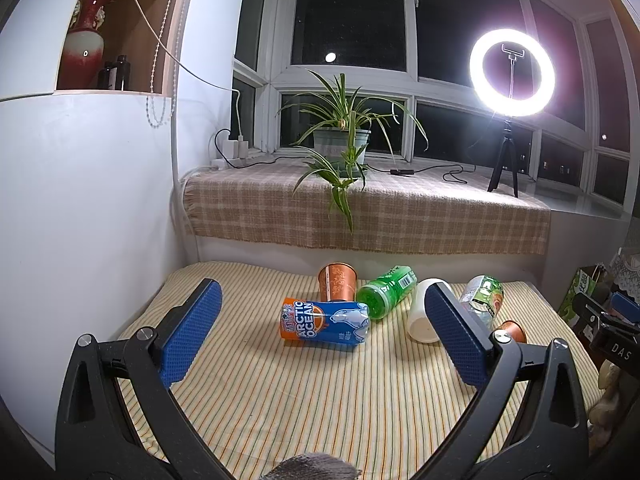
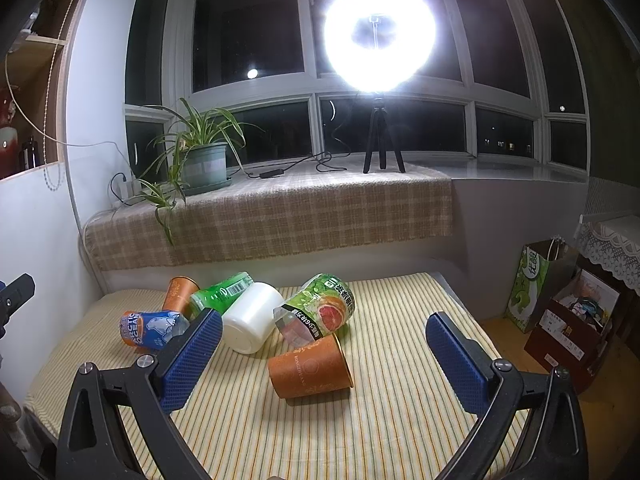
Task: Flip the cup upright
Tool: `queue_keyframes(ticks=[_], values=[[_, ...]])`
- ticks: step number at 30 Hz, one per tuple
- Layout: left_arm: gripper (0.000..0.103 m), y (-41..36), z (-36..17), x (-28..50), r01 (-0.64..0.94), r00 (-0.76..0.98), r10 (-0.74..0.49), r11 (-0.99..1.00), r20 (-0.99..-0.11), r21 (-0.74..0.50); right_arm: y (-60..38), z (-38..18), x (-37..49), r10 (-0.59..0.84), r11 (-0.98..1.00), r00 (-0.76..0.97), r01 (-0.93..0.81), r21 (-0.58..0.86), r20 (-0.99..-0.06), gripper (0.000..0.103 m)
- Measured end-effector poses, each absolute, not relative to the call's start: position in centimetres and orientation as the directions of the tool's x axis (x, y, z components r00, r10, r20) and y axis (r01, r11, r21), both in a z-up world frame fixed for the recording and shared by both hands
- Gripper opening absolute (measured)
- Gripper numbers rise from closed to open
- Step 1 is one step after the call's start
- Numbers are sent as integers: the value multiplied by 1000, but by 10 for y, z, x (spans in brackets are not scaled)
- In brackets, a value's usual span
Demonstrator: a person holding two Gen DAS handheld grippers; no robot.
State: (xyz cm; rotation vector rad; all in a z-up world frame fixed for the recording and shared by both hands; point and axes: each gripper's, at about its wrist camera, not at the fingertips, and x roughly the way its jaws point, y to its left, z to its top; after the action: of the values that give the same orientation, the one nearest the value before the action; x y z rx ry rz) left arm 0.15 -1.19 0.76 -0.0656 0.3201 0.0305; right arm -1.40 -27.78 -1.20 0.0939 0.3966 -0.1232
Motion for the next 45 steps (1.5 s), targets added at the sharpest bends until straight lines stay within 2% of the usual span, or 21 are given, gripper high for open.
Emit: queue_keyframes(ticks=[35, 45], values=[[103, -14, 6, 2, -42, 948, 21, 997, -318, -57, -280, -15, -12, -101, 987, 911, 143, 75, -400, 103], [103, -11, -6, 1, -44, 943, 21, 997, -333, -60, -295, -22, 11, -52, 978, 884, 140, 155, -465, 103]])
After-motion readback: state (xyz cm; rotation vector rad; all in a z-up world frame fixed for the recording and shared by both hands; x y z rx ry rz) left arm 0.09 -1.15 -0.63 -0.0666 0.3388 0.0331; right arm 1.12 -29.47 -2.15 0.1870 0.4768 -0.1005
